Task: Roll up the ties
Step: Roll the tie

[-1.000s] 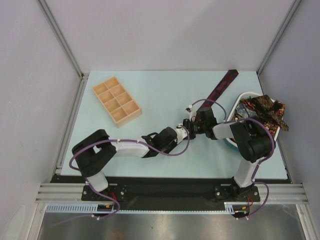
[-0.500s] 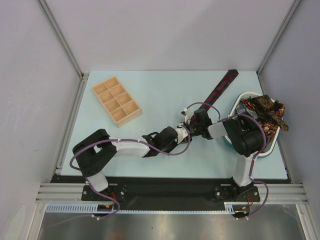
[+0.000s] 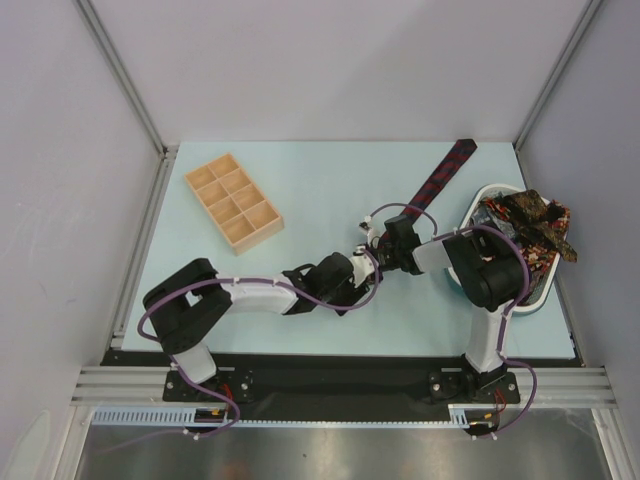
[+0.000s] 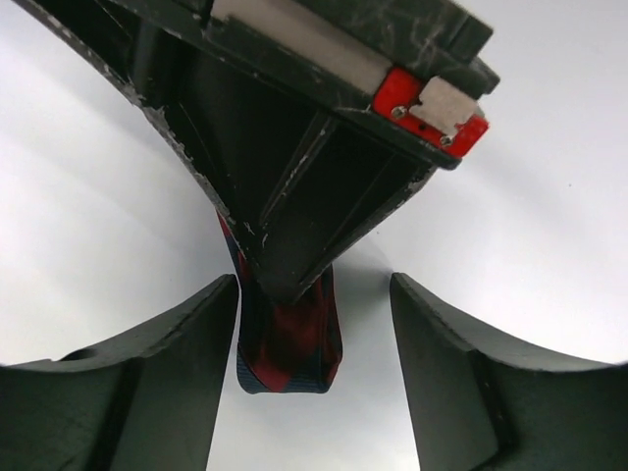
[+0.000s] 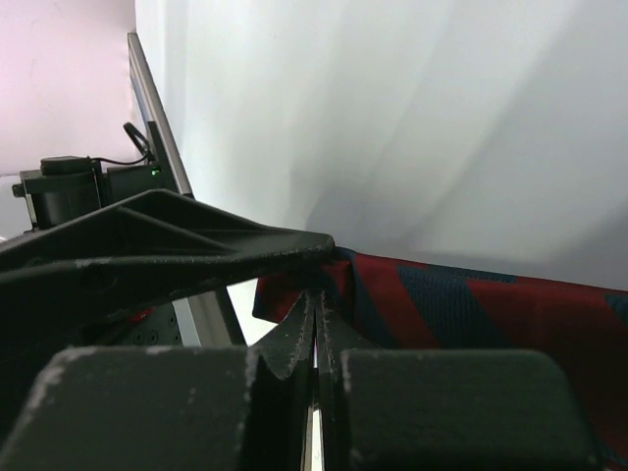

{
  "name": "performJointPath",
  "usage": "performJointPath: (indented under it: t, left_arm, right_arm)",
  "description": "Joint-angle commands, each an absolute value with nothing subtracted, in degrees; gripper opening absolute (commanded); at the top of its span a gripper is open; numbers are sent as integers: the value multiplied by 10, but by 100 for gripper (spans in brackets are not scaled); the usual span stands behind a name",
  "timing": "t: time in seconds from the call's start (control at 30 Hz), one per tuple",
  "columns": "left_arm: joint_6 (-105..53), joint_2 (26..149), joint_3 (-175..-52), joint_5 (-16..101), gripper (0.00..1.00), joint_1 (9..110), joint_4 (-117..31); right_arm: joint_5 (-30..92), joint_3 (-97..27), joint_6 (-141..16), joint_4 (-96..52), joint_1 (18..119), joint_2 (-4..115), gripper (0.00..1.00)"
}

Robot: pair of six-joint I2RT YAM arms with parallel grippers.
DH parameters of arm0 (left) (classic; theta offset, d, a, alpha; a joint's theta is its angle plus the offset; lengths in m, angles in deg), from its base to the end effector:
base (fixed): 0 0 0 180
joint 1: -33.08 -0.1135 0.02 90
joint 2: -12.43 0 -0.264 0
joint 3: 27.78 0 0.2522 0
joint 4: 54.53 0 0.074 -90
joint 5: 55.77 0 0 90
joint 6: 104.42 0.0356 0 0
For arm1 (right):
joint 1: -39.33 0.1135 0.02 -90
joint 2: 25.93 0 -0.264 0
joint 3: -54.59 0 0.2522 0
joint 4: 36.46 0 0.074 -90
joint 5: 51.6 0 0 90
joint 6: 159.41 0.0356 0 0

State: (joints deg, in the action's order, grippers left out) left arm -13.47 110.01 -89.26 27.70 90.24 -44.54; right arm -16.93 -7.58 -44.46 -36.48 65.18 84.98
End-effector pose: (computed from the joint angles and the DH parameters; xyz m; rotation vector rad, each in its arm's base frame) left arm 0.1848 -0.2788 0.1478 1.1144 2.1193 -0.3341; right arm 0.2957 0.1758 0.0997 -0.5043 2.4524 1.5601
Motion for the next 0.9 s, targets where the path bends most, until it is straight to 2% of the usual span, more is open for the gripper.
performJointPath:
  t: [0.0, 0.23, 0.37, 0.63, 0.8, 0.87]
  left_arm:
    - [-155, 1084, -882, 318, 69, 883, -436]
    - [-160, 1102, -894, 333, 65, 870, -424]
    - [-157, 1105, -896, 334, 48, 870, -420]
    - [-151, 1124, -912, 335, 37, 873, -412]
    - [-148, 1134, -918, 315, 34, 882, -394]
    - [-148, 1139, -920, 311, 33, 882, -388]
  right_arm:
    - [-145, -88, -463, -353, 656, 859, 1]
    - [-146, -90, -466, -352, 659, 859, 1]
    - [-144, -89, -466, -353, 660, 858, 1]
    - [-145, -91, -465, -355, 661, 860, 1]
    - [-143, -87, -463, -361, 661, 850, 7]
    - [-137, -78, -463, -366, 658, 831, 14]
